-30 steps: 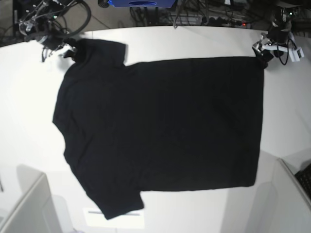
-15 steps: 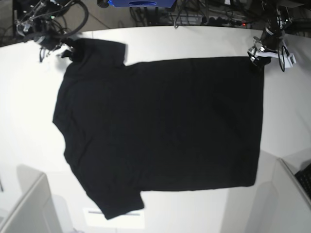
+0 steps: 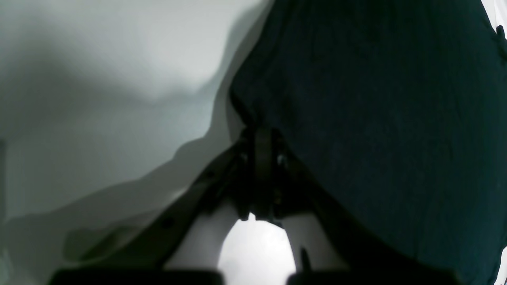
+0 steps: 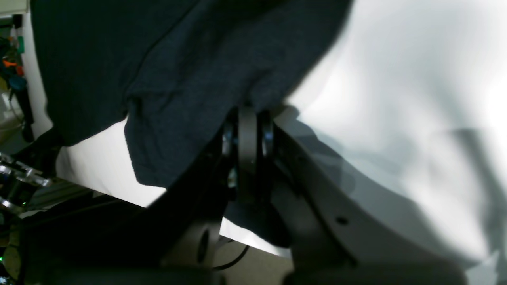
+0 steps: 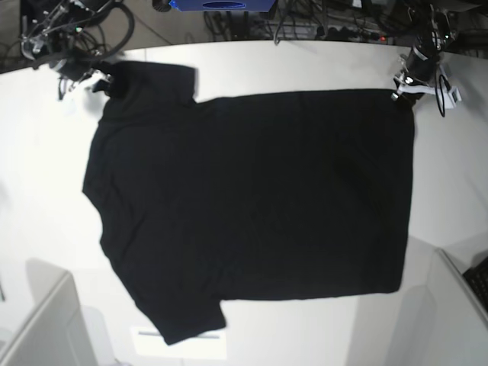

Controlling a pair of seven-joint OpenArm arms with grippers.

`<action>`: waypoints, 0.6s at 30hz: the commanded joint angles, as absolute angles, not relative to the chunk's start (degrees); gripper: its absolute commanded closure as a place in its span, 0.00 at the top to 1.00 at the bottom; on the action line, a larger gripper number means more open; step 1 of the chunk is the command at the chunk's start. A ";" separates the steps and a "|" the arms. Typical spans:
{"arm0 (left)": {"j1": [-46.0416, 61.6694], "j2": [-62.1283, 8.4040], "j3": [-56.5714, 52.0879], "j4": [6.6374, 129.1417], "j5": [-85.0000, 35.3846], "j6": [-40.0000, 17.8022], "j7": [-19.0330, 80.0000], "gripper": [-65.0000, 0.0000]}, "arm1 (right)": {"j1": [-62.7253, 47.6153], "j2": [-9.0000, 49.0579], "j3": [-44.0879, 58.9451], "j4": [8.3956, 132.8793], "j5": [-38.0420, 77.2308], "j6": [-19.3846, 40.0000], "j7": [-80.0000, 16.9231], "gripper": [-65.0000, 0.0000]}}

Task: Fold the T-shirt properly
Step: 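Lift the shoulder corners and pull them toward the robot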

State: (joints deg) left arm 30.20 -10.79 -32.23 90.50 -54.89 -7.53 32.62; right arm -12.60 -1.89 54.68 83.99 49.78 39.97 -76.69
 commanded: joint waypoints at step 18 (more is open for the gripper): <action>42.07 -11.12 -39.34 100.97 -54.55 -7.43 37.41 0.00 | -23.96 -2.77 54.81 103.78 45.14 40.00 -78.20 0.00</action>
State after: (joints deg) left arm 41.69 -10.66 -38.96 99.90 -54.00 -7.31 38.44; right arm -23.73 -3.66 54.48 102.69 44.58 39.86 -78.70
